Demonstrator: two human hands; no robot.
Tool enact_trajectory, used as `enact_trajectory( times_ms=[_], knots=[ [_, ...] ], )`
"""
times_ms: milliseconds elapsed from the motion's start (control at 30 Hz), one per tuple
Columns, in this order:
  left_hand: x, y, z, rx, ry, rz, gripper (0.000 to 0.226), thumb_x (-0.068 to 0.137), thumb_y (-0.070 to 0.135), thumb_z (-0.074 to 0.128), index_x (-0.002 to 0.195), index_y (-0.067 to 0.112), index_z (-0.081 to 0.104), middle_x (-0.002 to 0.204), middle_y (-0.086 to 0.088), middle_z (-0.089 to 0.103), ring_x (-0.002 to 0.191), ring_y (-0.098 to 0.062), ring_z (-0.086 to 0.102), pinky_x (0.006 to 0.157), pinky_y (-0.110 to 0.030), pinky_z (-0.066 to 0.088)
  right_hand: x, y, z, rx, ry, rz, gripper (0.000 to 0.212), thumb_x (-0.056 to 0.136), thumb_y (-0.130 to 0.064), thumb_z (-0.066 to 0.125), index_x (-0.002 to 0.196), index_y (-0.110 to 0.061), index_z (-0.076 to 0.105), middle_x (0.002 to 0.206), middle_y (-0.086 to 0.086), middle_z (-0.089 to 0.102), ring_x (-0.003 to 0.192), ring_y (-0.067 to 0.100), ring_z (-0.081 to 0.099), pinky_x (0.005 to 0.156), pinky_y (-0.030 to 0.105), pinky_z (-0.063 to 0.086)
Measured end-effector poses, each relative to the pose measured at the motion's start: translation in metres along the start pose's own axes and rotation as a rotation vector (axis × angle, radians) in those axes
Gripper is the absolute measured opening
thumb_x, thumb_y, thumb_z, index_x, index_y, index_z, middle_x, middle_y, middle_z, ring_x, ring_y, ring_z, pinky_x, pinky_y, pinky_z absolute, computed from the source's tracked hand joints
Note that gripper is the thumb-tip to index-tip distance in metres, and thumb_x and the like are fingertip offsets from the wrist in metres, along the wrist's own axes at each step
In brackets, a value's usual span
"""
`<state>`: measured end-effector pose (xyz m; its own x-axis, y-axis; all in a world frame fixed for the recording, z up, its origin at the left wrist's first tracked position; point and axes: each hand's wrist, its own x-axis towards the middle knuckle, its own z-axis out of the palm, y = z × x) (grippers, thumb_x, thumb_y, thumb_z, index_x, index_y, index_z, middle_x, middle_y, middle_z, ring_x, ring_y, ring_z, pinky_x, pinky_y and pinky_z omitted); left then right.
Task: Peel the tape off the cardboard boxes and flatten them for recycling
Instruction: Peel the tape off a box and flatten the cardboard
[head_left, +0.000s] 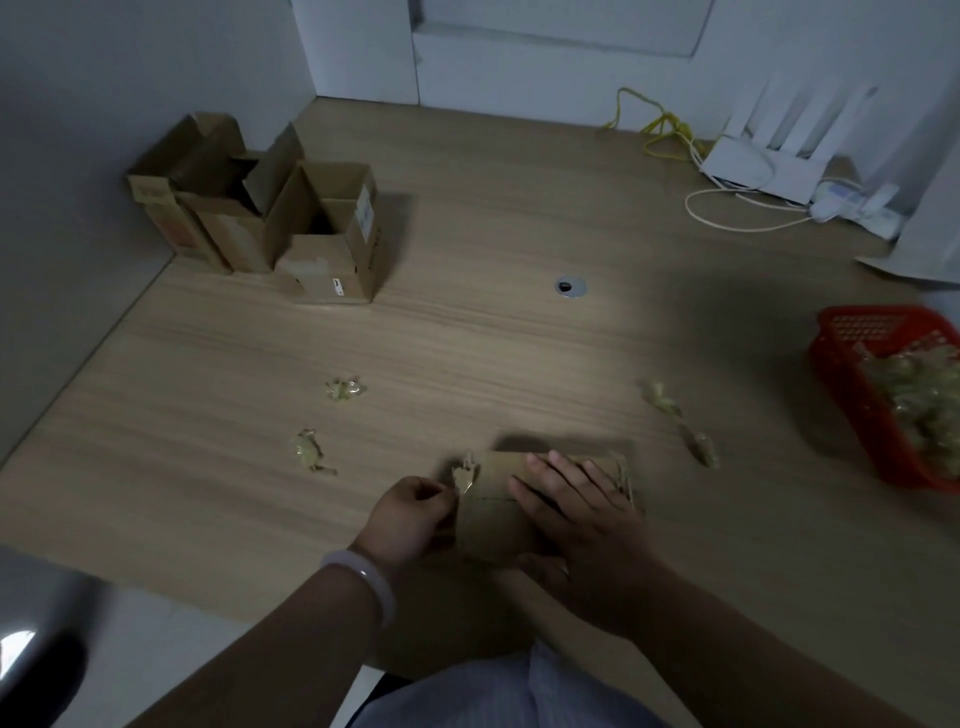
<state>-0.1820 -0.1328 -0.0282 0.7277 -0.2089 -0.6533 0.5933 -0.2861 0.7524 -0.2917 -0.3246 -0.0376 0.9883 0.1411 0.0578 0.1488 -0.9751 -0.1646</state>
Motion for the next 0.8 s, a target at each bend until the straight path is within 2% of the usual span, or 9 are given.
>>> enact_trajectory(
  times_ms=[67,167,333,433,533,600,700,733,800],
  knots=[
    [-0.004,0.002,0.002,-0.062,-0.027,-0.008,0.011,0.091,0.005,0.058,0.102,0.004,0.061,0.099,-0.024,0.066,0.088,-0.034,0.064,0.076,-0.043,0.053,0.000,0.000,0.000,-0.005,0.008,-0.003,0.066,0.090,-0.064,0.039,0.144,-0.027,0.042,0.152,0.002,0.037,0.143,0.023,0.029,0.112,0.047,0.032],
    [-0.014,0.002,-0.002,0.027,-0.090,0.047,0.019,0.094,0.004,0.054,0.106,0.003,0.067,0.101,-0.020,0.069,0.092,-0.031,0.066,0.082,-0.039,0.054,0.000,0.001,0.001,-0.016,0.009,-0.010,0.066,0.089,-0.064,0.040,0.144,-0.027,0.042,0.152,0.003,0.038,0.143,0.024,0.030,0.112,0.048,0.032],
    [-0.018,0.002,-0.010,0.080,-0.043,0.113,0.017,0.090,0.004,0.059,0.103,0.000,0.070,0.097,-0.017,0.072,0.089,-0.025,0.067,0.069,-0.021,0.056,0.001,0.001,0.004,-0.010,0.011,-0.008,0.067,0.089,-0.065,0.042,0.145,-0.027,0.041,0.153,0.002,0.036,0.144,0.023,0.026,0.112,0.047,0.027],
    [-0.014,0.003,-0.006,0.032,-0.030,0.086,0.014,0.091,0.002,0.056,0.098,-0.004,0.067,0.101,-0.027,0.067,0.088,-0.031,0.064,0.079,-0.036,0.054,0.002,0.002,0.003,-0.025,0.006,-0.012,0.067,0.089,-0.064,0.040,0.146,-0.027,0.039,0.154,0.003,0.035,0.144,0.023,0.026,0.113,0.047,0.026],
    [-0.011,0.002,0.001,0.036,0.010,0.098,0.008,0.095,0.006,0.053,0.094,0.006,0.061,0.106,-0.028,0.063,0.095,-0.036,0.062,0.088,-0.048,0.051,0.002,0.000,0.001,-0.011,0.004,0.001,0.063,0.090,-0.057,0.037,0.145,-0.026,0.042,0.153,0.003,0.036,0.143,0.023,0.028,0.115,0.045,0.026],
    [-0.011,-0.001,0.005,0.190,0.116,0.270,0.017,0.092,0.010,0.059,0.109,0.011,0.057,0.116,-0.019,0.059,0.102,-0.032,0.060,0.092,-0.048,0.051,0.005,-0.002,-0.002,0.022,-0.026,0.013,0.061,0.089,-0.047,0.037,0.145,-0.025,0.041,0.154,0.002,0.034,0.144,0.022,0.026,0.117,0.043,0.019],
    [-0.012,0.004,0.011,0.691,0.176,0.781,0.050,0.090,0.027,0.061,0.136,0.009,0.049,0.134,-0.003,0.047,0.120,-0.015,0.045,0.108,-0.026,0.032,0.011,0.002,-0.008,0.204,-0.073,0.044,0.067,0.084,-0.031,0.041,0.149,-0.021,0.031,0.157,-0.002,0.025,0.145,0.009,0.012,0.120,0.028,-0.001],
    [-0.012,0.008,0.016,0.862,0.135,0.869,0.059,0.089,0.036,0.054,0.141,0.011,0.043,0.140,-0.004,0.044,0.127,-0.016,0.040,0.111,-0.023,0.025,0.013,0.004,-0.010,0.351,-0.077,0.089,0.071,0.079,-0.025,0.044,0.149,-0.019,0.032,0.156,-0.002,0.027,0.143,0.004,0.012,0.118,0.022,-0.001],
    [-0.009,0.012,0.030,1.162,0.047,0.892,0.070,0.088,0.053,0.038,0.150,0.021,0.025,0.153,-0.003,0.031,0.139,-0.018,0.029,0.116,-0.028,0.017,0.014,0.006,-0.015,0.674,0.032,0.236,0.070,0.069,-0.012,0.046,0.139,-0.017,0.048,0.146,-0.004,0.044,0.137,0.003,0.029,0.116,0.017,0.015]
  ],
)
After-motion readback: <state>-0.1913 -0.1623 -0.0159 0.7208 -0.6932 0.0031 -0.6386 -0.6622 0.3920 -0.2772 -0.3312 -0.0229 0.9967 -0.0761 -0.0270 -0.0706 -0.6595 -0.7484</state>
